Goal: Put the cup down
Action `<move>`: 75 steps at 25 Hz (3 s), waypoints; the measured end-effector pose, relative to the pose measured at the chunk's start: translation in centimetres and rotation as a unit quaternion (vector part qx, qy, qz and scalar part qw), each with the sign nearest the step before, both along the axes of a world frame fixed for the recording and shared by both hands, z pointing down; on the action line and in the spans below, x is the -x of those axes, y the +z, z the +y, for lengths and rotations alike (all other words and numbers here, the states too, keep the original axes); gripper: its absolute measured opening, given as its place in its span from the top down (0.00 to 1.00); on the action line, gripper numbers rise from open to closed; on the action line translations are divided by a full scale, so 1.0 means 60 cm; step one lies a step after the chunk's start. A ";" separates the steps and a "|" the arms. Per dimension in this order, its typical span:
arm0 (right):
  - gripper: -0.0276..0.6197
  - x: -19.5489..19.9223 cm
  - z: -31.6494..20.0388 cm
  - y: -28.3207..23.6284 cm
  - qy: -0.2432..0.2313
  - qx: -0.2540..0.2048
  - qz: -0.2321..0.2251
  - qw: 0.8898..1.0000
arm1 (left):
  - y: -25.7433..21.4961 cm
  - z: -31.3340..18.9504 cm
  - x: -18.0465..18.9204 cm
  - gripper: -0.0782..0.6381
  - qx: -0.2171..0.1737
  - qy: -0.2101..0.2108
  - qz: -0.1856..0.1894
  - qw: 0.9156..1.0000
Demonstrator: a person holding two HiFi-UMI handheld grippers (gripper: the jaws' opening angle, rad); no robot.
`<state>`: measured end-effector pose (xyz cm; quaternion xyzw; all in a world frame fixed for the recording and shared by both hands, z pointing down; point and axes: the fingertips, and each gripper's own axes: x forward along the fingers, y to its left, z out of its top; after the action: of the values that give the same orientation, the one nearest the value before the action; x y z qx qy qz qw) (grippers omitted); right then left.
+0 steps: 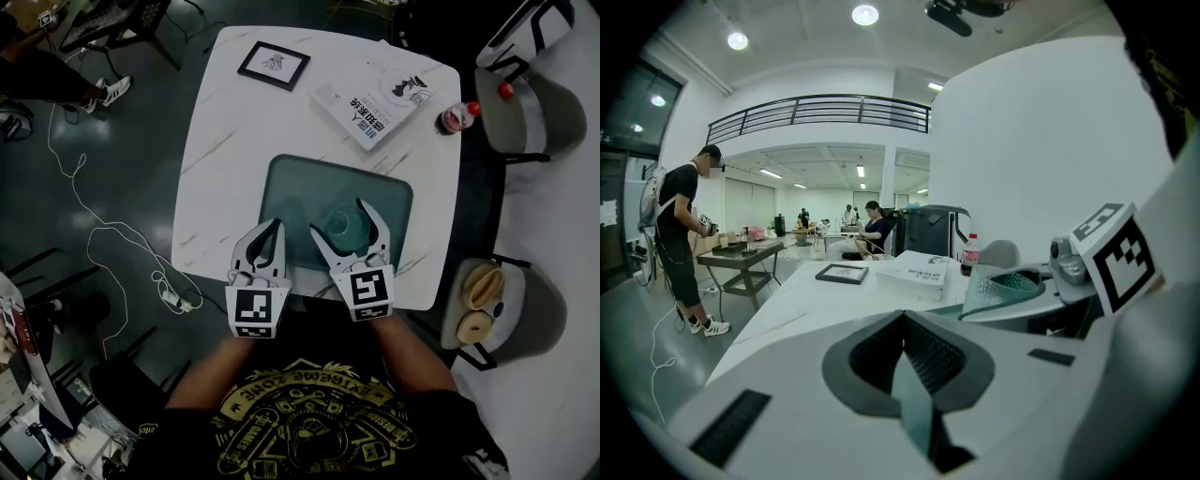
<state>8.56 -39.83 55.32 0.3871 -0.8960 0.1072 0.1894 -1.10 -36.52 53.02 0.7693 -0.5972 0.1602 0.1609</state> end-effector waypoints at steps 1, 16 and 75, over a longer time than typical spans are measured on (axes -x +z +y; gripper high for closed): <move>0.34 0.000 -0.003 0.004 0.001 0.001 0.000 1.000 | 0.001 -0.003 -0.001 0.88 0.001 0.001 0.000 1.000; 0.34 -0.011 -0.025 0.056 0.005 0.009 0.023 1.000 | 0.016 -0.033 -0.018 0.88 0.006 0.024 -0.006 1.000; 0.35 -0.042 0.120 -0.072 0.113 -0.021 -0.004 0.993 | -0.099 0.068 0.011 0.88 -0.060 0.077 0.029 0.995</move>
<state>11.07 -32.66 51.00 0.4891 -0.8495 0.1102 0.1643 -1.79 -32.41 47.05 0.8257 -0.5396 0.1135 0.1189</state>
